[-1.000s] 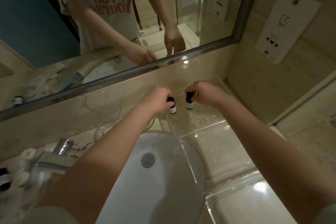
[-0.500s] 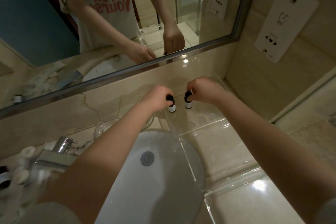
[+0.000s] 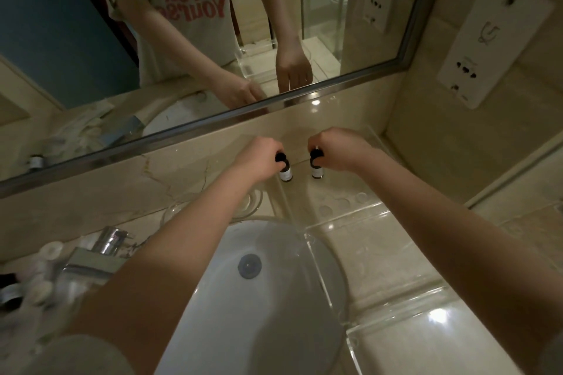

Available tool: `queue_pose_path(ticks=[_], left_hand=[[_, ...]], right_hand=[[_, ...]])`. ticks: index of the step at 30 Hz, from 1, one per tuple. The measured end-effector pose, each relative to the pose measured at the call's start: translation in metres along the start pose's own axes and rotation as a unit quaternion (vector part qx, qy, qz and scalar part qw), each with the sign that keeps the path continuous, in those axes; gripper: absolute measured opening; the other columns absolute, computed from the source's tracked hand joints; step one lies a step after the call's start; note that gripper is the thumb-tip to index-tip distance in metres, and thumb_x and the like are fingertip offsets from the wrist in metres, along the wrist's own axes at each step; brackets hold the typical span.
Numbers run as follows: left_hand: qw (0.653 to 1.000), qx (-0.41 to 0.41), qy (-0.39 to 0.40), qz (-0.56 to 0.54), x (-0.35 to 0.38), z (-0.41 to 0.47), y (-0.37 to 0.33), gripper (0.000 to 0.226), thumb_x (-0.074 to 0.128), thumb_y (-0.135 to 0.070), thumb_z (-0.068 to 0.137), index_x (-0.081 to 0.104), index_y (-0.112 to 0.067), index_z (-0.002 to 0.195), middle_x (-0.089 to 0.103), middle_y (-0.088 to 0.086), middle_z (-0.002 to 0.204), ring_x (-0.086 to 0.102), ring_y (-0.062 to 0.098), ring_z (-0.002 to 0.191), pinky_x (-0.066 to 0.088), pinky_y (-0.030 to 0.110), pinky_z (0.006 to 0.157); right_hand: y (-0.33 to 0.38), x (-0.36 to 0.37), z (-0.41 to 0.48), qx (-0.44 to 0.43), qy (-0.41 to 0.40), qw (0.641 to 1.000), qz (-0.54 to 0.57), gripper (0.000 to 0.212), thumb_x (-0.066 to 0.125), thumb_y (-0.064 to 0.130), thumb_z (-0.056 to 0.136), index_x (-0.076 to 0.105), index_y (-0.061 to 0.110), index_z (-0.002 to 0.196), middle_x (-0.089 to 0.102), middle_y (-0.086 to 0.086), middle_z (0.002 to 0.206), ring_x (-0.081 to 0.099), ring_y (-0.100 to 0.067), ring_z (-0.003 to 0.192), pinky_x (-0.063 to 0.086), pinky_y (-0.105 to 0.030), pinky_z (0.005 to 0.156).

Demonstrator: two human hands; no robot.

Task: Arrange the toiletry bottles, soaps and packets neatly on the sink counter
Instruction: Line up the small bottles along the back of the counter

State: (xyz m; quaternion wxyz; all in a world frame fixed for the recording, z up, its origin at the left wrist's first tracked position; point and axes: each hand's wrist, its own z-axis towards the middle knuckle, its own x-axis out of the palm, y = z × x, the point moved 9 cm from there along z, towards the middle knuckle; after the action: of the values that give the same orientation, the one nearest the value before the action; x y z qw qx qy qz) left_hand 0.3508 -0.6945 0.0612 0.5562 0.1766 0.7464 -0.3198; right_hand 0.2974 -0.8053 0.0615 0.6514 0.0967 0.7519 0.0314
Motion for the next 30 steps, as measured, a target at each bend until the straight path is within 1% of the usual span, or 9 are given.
queue_pose_path(ticks=[2,5,9,12,15,18,20,25,30], left_hand=[[1.0,-0.004,-0.014,0.007,-0.006,0.005,0.007,0.026,0.062,-0.017,0.085,0.068,-0.008,0.109,0.067,0.014,0.105,0.061,0.029,0.098,0.051,0.037,0.084],[0.999,-0.007,-0.025,0.019,-0.011,0.014,0.015,0.022,0.061,-0.016,0.085,0.069,-0.006,0.104,0.067,0.016,0.102,0.061,0.031,0.096,0.051,0.037,0.081],[0.999,-0.02,-0.032,0.008,-0.007,0.024,0.02,0.017,0.06,-0.017,0.086,0.068,-0.004,0.094,0.065,0.016,0.095,0.061,0.032,0.089,0.052,0.037,0.077],[0.999,-0.02,-0.033,-0.002,-0.002,0.03,0.019,0.013,0.059,-0.016,0.086,0.062,-0.004,0.082,0.062,0.017,0.09,0.06,0.033,0.086,0.051,0.037,0.073],[0.999,-0.017,-0.034,-0.005,0.002,0.034,0.02,0.013,0.06,-0.017,0.085,0.064,-0.005,0.089,0.063,0.017,0.094,0.06,0.033,0.088,0.051,0.037,0.076],[0.999,-0.013,-0.043,-0.008,0.002,0.035,0.021,0.017,0.061,-0.017,0.085,0.066,-0.006,0.097,0.065,0.015,0.097,0.061,0.032,0.091,0.053,0.039,0.08],[0.999,-0.011,-0.052,-0.009,0.001,0.034,0.021,0.016,0.061,-0.015,0.085,0.066,-0.006,0.096,0.065,0.016,0.096,0.061,0.032,0.09,0.053,0.04,0.08],[0.998,-0.003,-0.067,-0.013,0.002,0.032,0.022,0.015,0.061,-0.013,0.085,0.067,-0.006,0.095,0.064,0.016,0.093,0.061,0.032,0.088,0.052,0.041,0.08],[0.997,0.004,-0.081,-0.011,0.0,0.029,0.019,0.019,0.059,-0.012,0.085,0.066,-0.004,0.101,0.062,0.017,0.1,0.059,0.033,0.091,0.051,0.042,0.081]], right_hand=[[0.002,-0.007,0.009,-0.004,-0.021,1.0,0.012,0.023,0.06,0.02,0.085,0.063,0.021,0.108,0.064,-0.006,0.104,0.058,-0.026,0.089,0.049,-0.033,0.07],[0.005,-0.013,0.025,-0.007,-0.034,0.999,0.02,0.026,0.056,0.015,0.087,0.063,0.019,0.113,0.062,-0.006,0.111,0.058,-0.028,0.098,0.05,-0.037,0.078],[0.008,-0.011,0.039,-0.012,-0.029,0.998,0.049,0.023,0.051,0.015,0.088,0.066,0.02,0.104,0.064,-0.005,0.11,0.059,-0.027,0.097,0.048,-0.032,0.077],[0.01,-0.005,0.044,-0.015,-0.017,0.998,0.058,0.022,0.051,0.016,0.087,0.066,0.02,0.101,0.064,-0.004,0.11,0.059,-0.027,0.097,0.051,-0.036,0.081],[0.011,0.001,0.044,-0.025,-0.017,0.997,0.071,0.018,0.054,0.016,0.085,0.065,0.022,0.098,0.064,-0.001,0.111,0.06,-0.026,0.1,0.052,-0.037,0.081],[0.008,0.002,0.044,-0.023,-0.032,0.996,0.086,0.019,0.057,0.017,0.085,0.063,0.022,0.101,0.064,0.0,0.111,0.059,-0.024,0.101,0.052,-0.038,0.081],[0.006,0.003,0.044,-0.015,-0.035,0.995,0.092,0.02,0.056,0.016,0.085,0.064,0.023,0.103,0.064,-0.001,0.112,0.059,-0.025,0.1,0.052,-0.038,0.082],[0.011,0.004,0.047,-0.021,-0.022,0.995,0.098,0.019,0.057,0.016,0.084,0.066,0.025,0.098,0.065,0.0,0.109,0.061,-0.025,0.098,0.052,-0.039,0.083],[0.013,0.002,0.048,-0.019,-0.024,0.996,0.089,0.019,0.053,0.016,0.086,0.065,0.023,0.099,0.066,-0.002,0.108,0.061,-0.026,0.095,0.052,-0.038,0.081]])
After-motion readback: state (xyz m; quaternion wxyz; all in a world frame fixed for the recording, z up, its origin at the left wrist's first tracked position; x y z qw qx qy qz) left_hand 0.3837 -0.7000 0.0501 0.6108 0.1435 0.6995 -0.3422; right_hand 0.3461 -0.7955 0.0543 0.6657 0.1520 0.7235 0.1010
